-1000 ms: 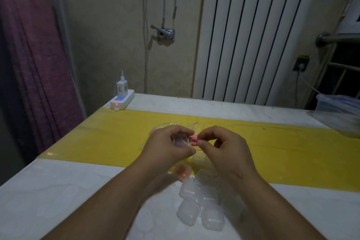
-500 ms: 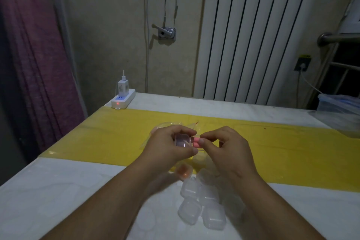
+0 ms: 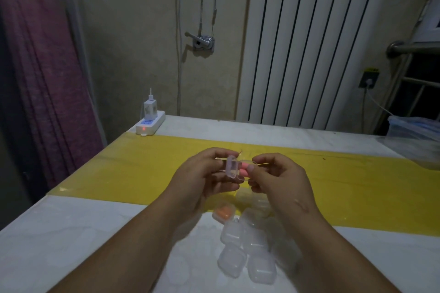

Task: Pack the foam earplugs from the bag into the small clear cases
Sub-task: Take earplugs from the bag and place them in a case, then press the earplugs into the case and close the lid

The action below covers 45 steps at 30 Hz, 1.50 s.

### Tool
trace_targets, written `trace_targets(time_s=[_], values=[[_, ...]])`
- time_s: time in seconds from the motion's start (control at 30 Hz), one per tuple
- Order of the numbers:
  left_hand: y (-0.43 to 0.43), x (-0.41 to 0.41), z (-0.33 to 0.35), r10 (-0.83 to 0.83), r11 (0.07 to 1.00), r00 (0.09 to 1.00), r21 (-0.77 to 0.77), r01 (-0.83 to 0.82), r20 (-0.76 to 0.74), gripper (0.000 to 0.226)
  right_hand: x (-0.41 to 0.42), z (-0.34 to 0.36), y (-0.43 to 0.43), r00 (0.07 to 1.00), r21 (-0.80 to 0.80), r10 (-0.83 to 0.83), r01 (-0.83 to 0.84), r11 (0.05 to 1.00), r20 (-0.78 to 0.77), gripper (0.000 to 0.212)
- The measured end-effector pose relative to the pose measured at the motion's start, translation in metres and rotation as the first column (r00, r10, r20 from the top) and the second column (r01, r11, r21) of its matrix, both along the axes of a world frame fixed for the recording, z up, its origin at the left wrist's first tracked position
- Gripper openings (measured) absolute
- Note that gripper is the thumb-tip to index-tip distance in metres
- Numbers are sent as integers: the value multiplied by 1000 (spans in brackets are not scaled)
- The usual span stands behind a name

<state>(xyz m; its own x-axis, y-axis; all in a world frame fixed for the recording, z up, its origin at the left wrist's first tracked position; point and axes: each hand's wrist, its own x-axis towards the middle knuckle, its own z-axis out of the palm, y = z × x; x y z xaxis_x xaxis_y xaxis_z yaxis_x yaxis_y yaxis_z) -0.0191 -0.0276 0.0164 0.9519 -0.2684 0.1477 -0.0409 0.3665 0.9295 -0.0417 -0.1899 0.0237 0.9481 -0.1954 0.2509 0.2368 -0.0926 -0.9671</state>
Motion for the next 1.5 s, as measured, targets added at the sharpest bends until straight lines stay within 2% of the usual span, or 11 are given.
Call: trace_targets(time_s=[0.13, 0.23, 0.43, 0.53, 0.73, 0.83, 0.93, 1.07, 1.23, 1.37, 1.5], values=[[-4, 2, -5, 84, 990, 990, 103, -96, 111, 21, -3, 0, 5, 997, 113, 74, -71, 991, -20, 8], [-3, 5, -6, 156, 975, 975, 133, -177, 158, 25, -3, 2, 7, 990, 237, 132, -116, 965, -54, 20], [-4, 4, -3, 185, 970, 972, 135, -204, 141, 22, -1, -2, 7, 999, -13, 22, -22, 1000, -35, 13], [-1, 5, 1, 178, 974, 977, 121, -192, 118, 27, 1, 0, 1, 1000, -25, -15, 15, 1000, -8, 11], [3, 2, 4, 197, 923, 959, 290, -251, 203, 11, -1, -6, 5, 996, -25, 89, -89, 996, -8, 14], [16, 6, 11, 274, 798, 930, 481, -362, 244, 10, 5, -8, 0, 999, -94, 21, -19, 995, 25, 17], [29, 10, 12, 243, 444, 915, 802, -400, 322, 11, 9, -12, -4, 998, -224, -40, 48, 973, 41, 16], [30, 10, 3, 125, 227, 954, 928, -294, 272, 10, 10, -16, -4, 996, -360, -74, 84, 929, 43, 12], [23, 11, -8, 108, 295, 944, 897, -331, 313, 11, 8, -15, -3, 992, -508, -98, 126, 852, 81, 13], [22, 14, -4, 356, 368, 774, 683, -631, 523, 13, 11, -12, -5, 994, -579, -82, 107, 808, 69, 17], [29, 19, -12, 314, 242, 708, 668, -704, 633, 27, 23, -4, -7, 995, -661, -91, 48, 749, -30, 26]])
